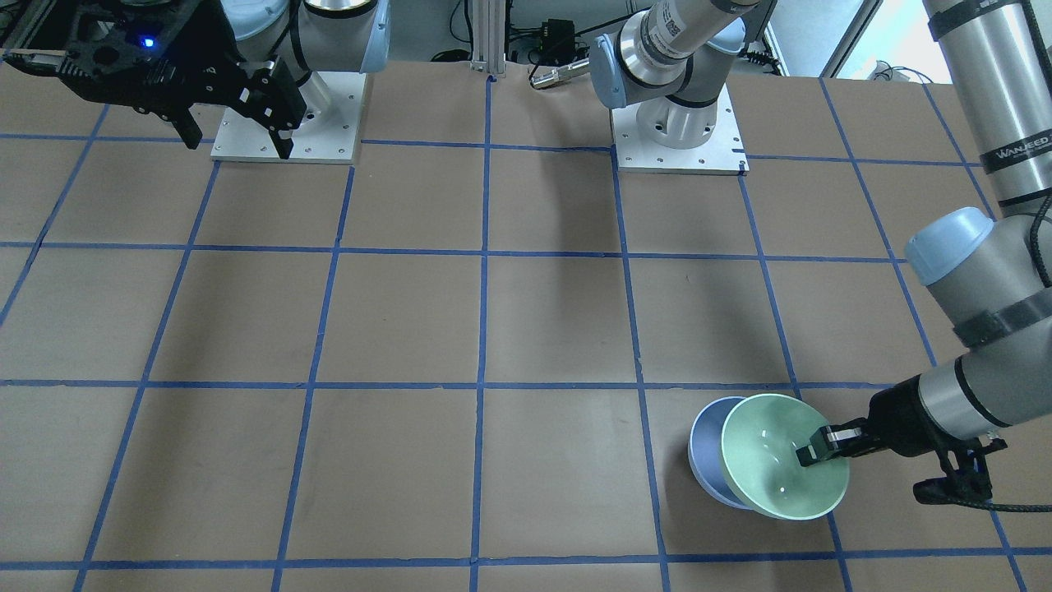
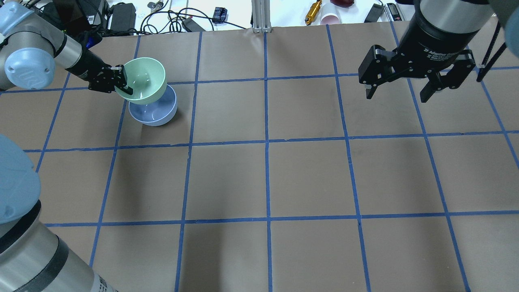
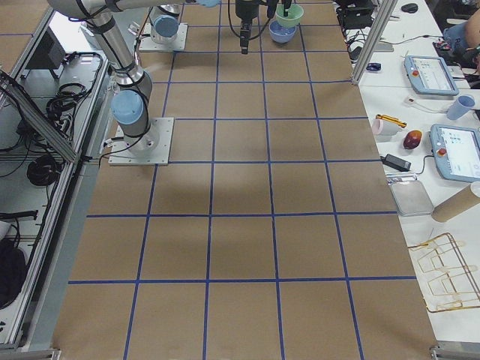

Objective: Stack green bowl on blue bowl
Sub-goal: 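Lower the green bowl into the blue bowl and open the left gripper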

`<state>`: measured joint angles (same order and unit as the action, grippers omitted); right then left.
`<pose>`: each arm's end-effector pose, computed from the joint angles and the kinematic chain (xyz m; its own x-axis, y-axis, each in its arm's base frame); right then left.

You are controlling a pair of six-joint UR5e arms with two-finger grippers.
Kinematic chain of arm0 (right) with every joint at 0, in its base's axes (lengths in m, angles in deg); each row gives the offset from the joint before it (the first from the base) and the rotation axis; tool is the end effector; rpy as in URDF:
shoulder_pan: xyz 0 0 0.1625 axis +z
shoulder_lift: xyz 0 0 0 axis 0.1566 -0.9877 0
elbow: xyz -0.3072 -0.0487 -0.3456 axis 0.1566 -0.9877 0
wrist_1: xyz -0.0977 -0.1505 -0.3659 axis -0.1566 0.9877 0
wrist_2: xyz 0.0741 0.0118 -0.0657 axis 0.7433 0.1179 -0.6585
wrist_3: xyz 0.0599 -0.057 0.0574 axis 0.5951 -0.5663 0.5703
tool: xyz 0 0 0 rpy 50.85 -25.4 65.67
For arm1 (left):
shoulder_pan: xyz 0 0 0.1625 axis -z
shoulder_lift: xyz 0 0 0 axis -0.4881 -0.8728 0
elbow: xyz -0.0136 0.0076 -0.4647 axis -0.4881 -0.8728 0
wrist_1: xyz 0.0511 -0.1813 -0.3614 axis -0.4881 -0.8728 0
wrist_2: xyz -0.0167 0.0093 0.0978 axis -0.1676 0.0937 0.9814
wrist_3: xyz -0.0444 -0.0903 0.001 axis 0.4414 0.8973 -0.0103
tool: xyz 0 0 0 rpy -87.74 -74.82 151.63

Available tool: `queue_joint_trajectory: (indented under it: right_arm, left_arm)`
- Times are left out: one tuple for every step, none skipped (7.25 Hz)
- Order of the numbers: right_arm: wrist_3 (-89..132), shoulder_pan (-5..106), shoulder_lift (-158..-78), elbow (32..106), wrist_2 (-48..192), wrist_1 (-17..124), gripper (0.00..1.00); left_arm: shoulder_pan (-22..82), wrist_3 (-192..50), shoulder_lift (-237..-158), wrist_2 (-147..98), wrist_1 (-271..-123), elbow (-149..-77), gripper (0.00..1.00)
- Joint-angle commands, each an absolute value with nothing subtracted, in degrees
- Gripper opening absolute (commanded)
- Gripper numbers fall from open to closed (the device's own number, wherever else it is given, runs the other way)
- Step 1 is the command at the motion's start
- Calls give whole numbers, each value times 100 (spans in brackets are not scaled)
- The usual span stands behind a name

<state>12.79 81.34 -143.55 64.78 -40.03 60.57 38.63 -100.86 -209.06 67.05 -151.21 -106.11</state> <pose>0.1372 -0.4372 0.5721 -0.9920 0.1254 -0.0133 0.1255 0.9921 -0.0075 0.1009 -0.6920 0.2952 -0.9270 -0.1325 0.3509 -0.1408 0.9900 0.0019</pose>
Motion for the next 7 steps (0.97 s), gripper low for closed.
queue_joint_trajectory:
  right_arm:
    - [1279, 8134, -14355, 6486, -4003, 6056, 100]
    - [1279, 8134, -14355, 6486, -4003, 6056, 100]
    - [1279, 8134, -14355, 6486, -4003, 6065, 100]
    - [1279, 8134, -14355, 6477, -4003, 6065, 100]
    - [1279, 8134, -14355, 6477, -4003, 6065, 100]
    - [1279, 8134, -14355, 6477, -4003, 6065, 100]
    - [1279, 8134, -14355, 6477, -4003, 6057, 100]
  left_arm:
    - [3977, -10047, -20867, 6906, -15247, -10652, 0]
    - [4134, -10039, -20841, 7230, -15239, -10643, 0]
    - [4153, -9978, -20840, 7268, -15239, -10643, 0]
    - [4145, -9986, -20849, 7286, -15221, -10635, 0]
    - [4153, -9986, -20849, 7268, -15221, -10617, 0]
    - [4145, -9986, -20814, 7277, -15239, -10608, 0]
    - [4145, -9986, -20814, 7277, -15239, -10617, 0]
